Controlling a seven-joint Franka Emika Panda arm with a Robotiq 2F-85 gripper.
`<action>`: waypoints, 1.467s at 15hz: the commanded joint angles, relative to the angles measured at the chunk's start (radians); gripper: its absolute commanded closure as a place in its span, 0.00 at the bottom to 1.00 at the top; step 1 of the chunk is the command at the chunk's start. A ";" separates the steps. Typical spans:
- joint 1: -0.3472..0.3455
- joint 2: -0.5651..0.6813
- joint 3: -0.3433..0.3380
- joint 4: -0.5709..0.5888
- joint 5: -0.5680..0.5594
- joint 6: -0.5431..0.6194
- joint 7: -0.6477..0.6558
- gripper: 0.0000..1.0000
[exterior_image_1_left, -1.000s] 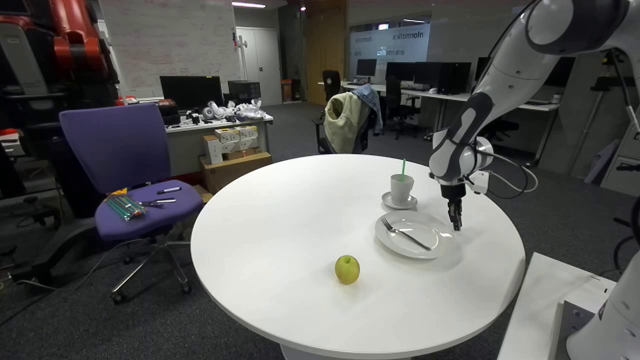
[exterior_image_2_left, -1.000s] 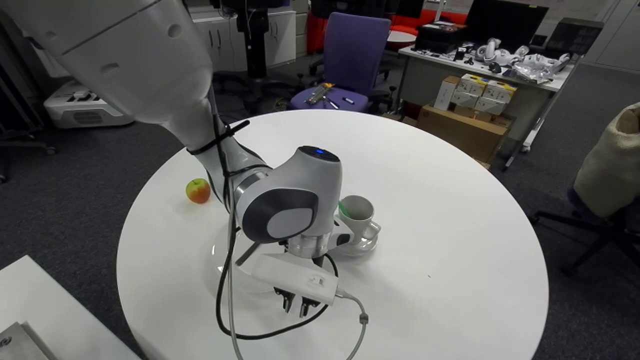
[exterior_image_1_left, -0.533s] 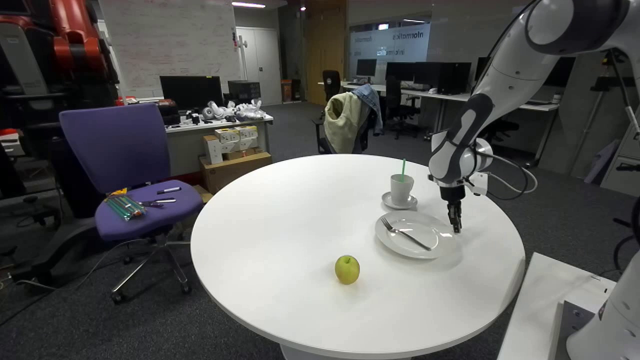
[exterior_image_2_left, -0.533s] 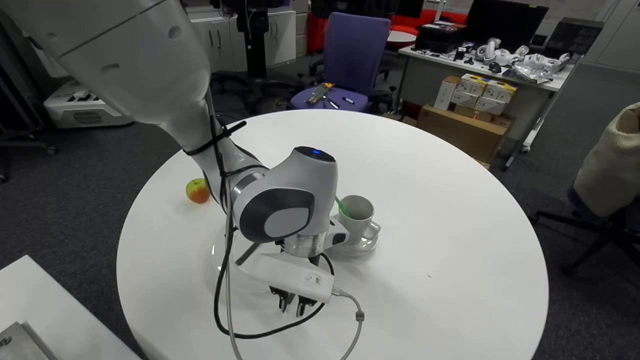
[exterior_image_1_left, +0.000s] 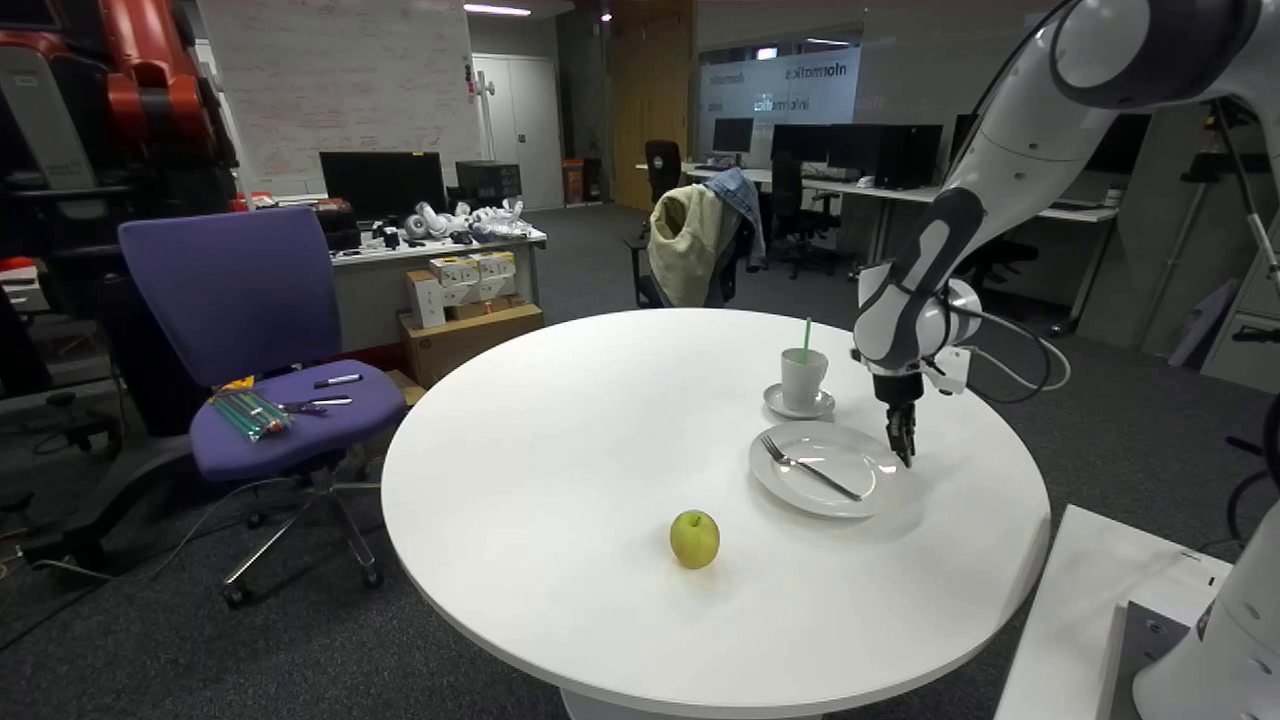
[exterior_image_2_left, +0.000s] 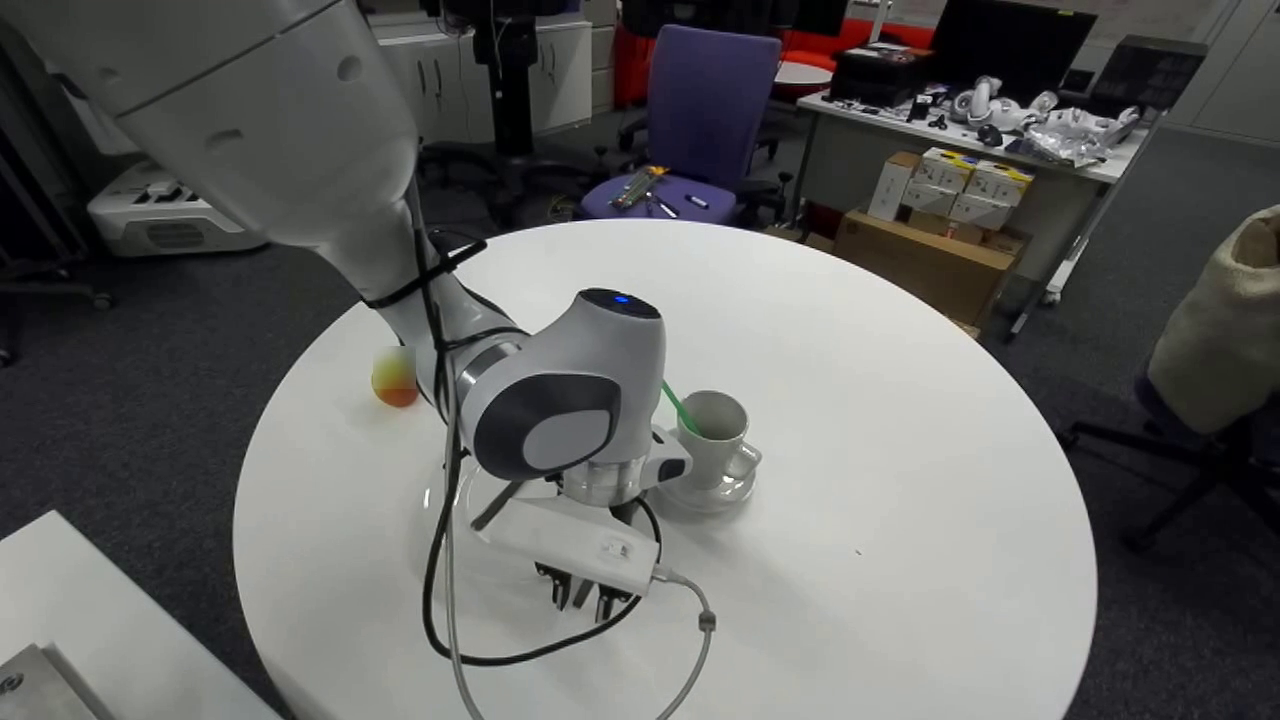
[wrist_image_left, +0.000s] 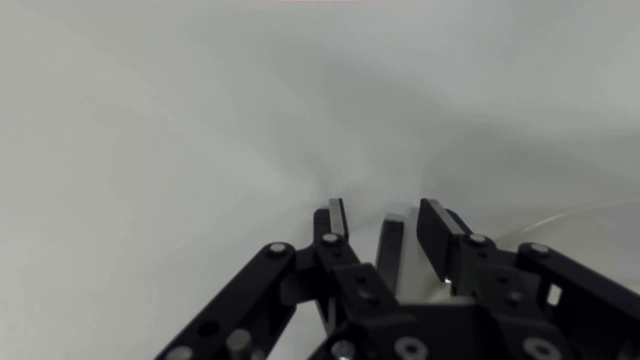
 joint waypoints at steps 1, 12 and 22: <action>0.005 -0.035 -0.002 -0.044 -0.005 0.078 0.067 0.61; 0.007 -0.037 -0.007 -0.052 -0.013 0.130 0.172 0.97; -0.014 -0.105 -0.003 -0.136 -0.020 0.197 0.128 0.97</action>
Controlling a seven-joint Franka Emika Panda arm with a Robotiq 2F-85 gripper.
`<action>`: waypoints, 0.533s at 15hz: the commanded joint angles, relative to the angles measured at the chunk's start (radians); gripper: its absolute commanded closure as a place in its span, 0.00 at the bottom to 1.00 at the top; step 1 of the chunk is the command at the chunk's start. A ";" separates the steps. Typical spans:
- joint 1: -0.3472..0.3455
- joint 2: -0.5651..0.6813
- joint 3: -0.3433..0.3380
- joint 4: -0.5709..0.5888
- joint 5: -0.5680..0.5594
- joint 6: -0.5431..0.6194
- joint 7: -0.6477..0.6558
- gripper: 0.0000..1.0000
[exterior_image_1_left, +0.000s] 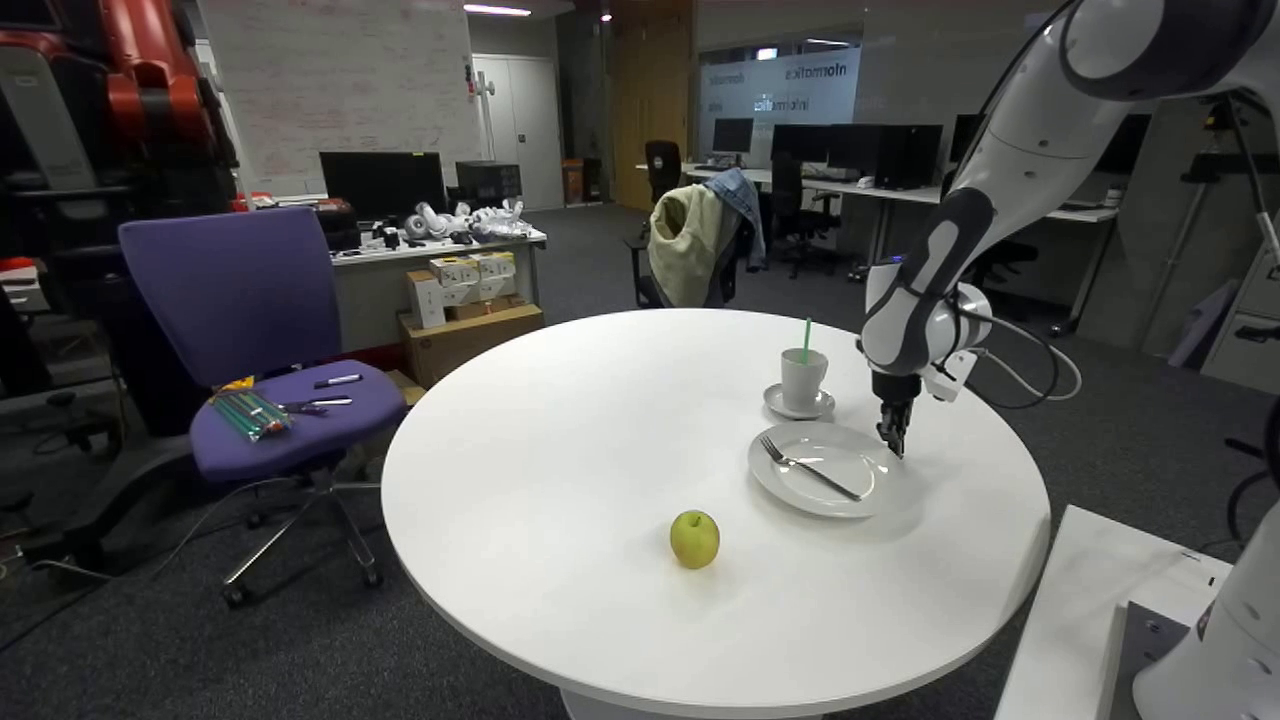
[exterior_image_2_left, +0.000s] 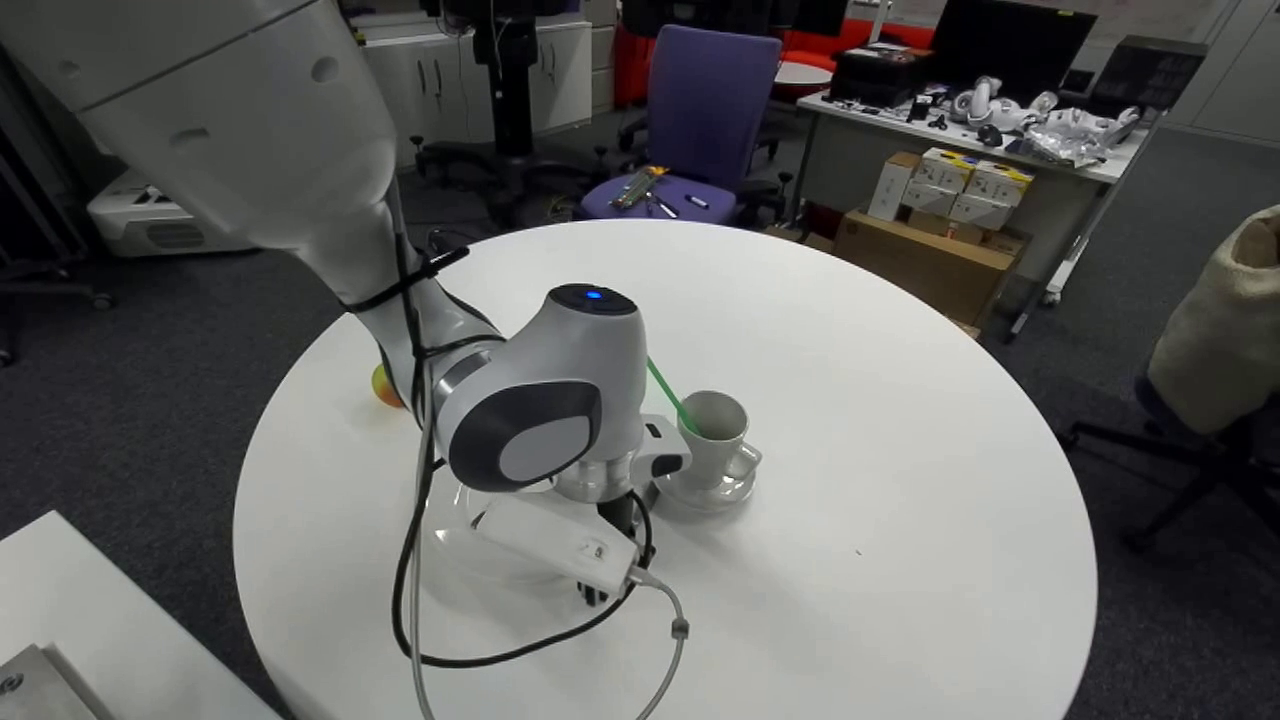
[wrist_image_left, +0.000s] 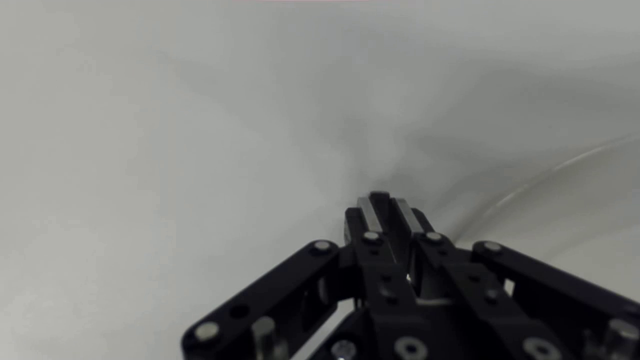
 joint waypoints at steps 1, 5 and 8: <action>-0.019 -0.087 -0.002 -0.090 -0.018 0.040 -0.023 0.97; -0.041 -0.128 -0.011 -0.143 -0.017 0.032 -0.054 0.97; -0.055 -0.162 -0.022 -0.178 -0.015 0.037 -0.079 0.97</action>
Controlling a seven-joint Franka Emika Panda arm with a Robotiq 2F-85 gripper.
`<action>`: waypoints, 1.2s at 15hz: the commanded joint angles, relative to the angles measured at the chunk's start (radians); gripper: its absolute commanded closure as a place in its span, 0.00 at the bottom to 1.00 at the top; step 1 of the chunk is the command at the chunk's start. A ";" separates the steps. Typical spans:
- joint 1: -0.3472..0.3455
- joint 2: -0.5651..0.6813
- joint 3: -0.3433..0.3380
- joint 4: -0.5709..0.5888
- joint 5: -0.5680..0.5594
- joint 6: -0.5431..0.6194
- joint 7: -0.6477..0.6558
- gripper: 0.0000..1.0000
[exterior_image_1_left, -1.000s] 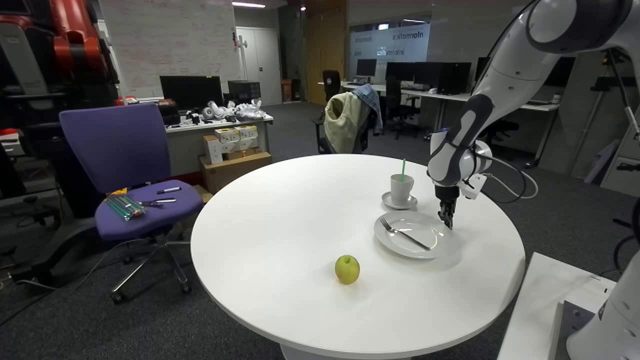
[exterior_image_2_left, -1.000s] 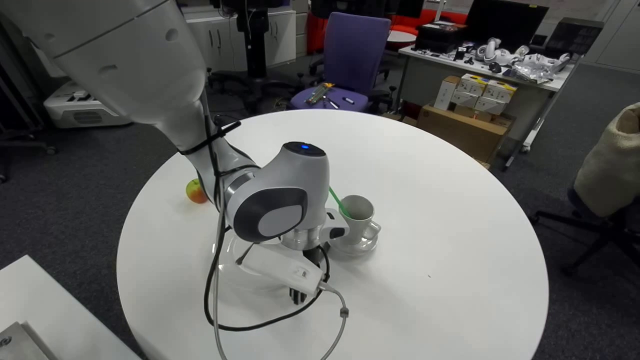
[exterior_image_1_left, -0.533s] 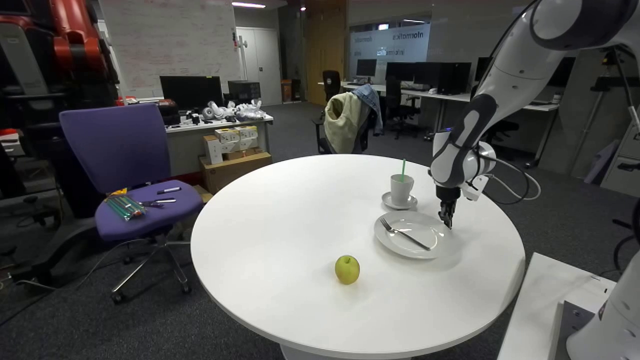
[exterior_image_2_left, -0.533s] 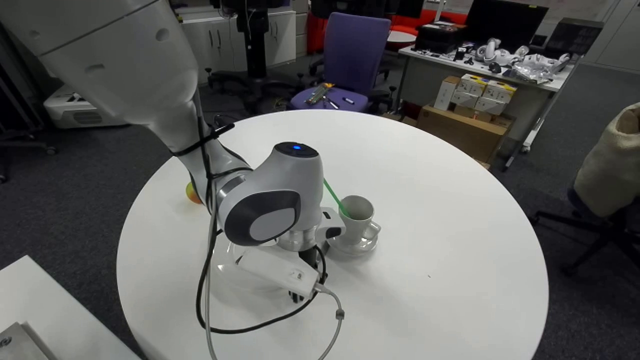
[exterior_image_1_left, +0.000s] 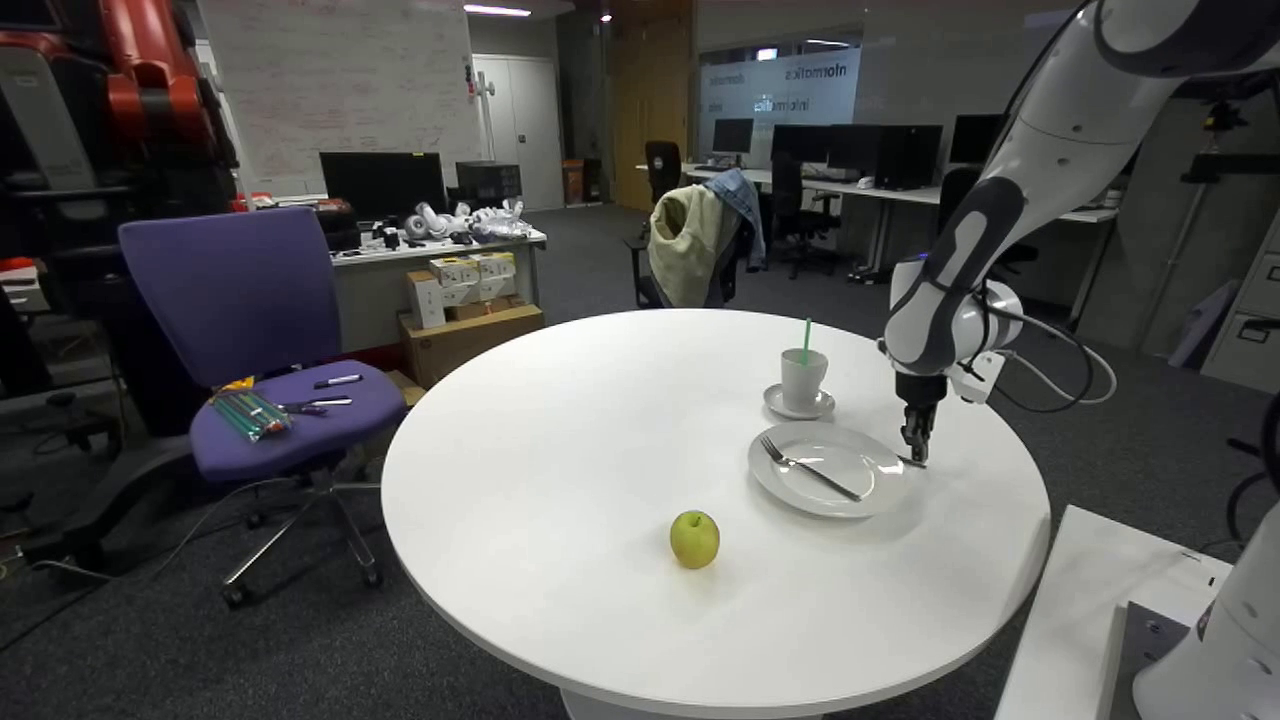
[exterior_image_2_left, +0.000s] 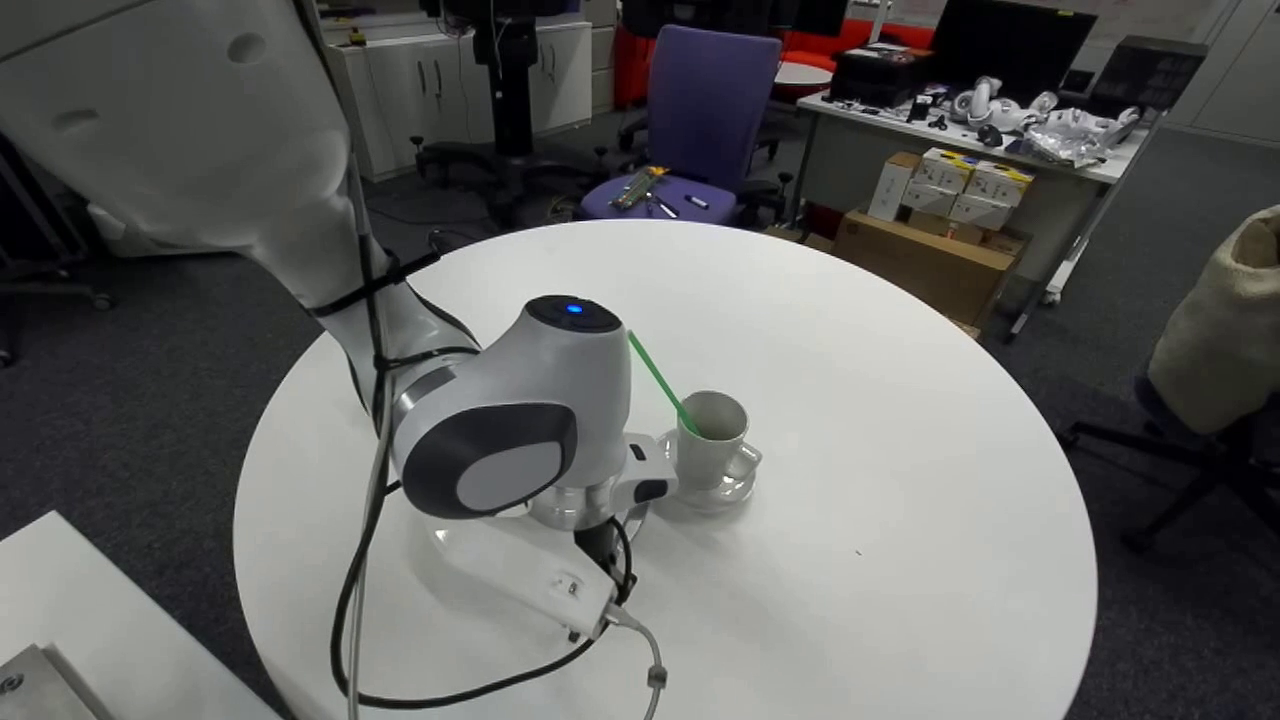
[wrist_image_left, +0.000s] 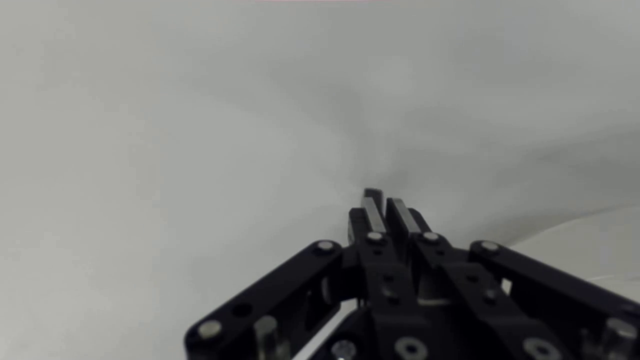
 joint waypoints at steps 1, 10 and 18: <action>-0.032 -0.102 -0.010 -0.090 -0.013 0.030 -0.051 0.97; -0.026 -0.174 -0.037 -0.143 -0.009 0.060 -0.085 0.42; -0.034 -0.109 0.003 -0.067 0.035 0.056 -0.104 0.06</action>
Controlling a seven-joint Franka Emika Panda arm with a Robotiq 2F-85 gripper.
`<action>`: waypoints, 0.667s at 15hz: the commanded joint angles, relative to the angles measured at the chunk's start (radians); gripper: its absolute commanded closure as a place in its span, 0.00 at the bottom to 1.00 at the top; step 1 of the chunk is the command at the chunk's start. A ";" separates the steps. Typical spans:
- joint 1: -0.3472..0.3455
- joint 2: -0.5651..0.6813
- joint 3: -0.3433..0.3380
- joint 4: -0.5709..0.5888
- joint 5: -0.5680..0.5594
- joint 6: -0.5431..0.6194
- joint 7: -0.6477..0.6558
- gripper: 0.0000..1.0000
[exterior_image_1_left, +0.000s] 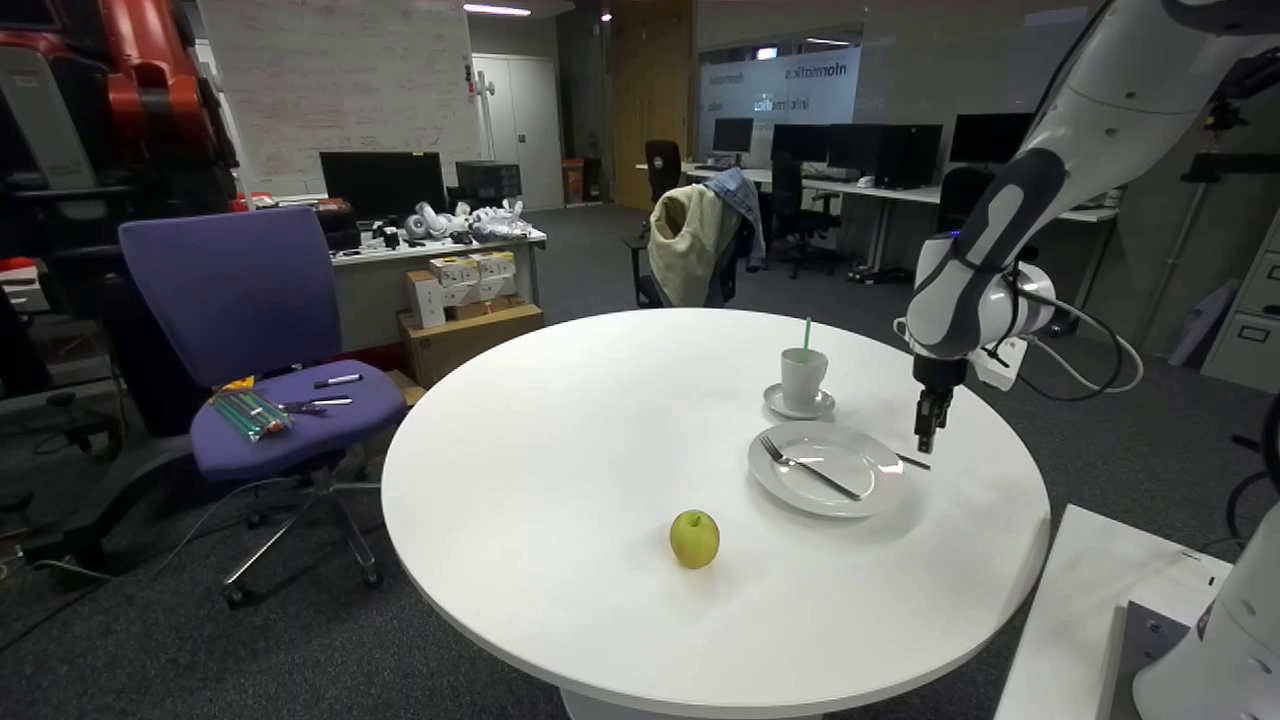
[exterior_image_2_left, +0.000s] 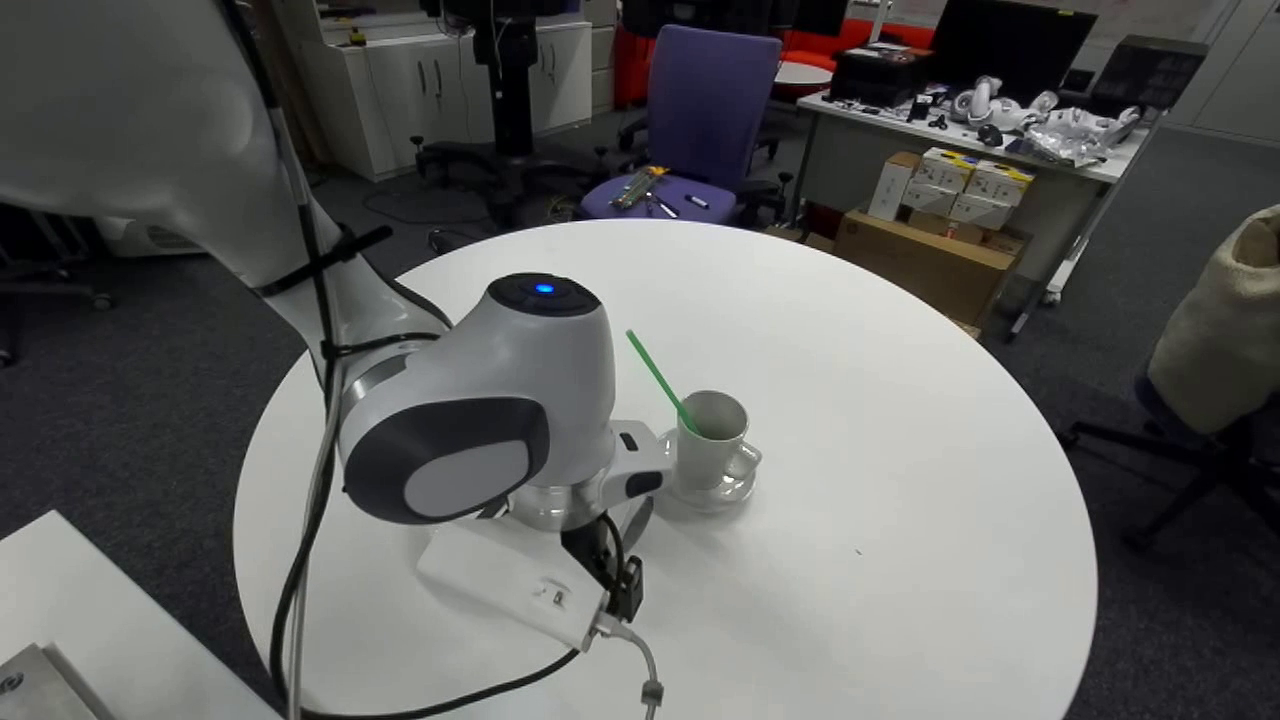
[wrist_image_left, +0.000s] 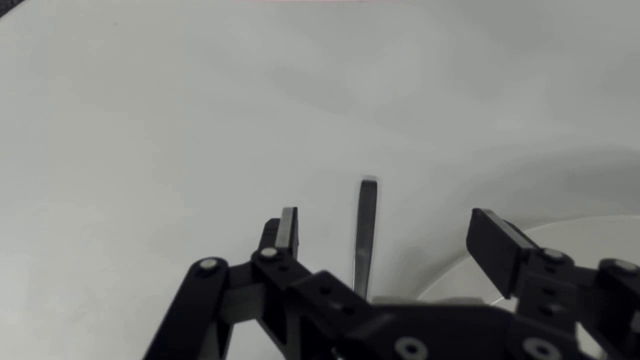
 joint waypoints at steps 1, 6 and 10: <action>-0.007 0.020 0.018 0.030 0.028 0.022 -0.036 0.15; -0.011 0.055 0.025 0.068 0.031 0.016 -0.023 0.36; -0.009 0.096 0.019 0.103 0.033 0.024 0.007 0.38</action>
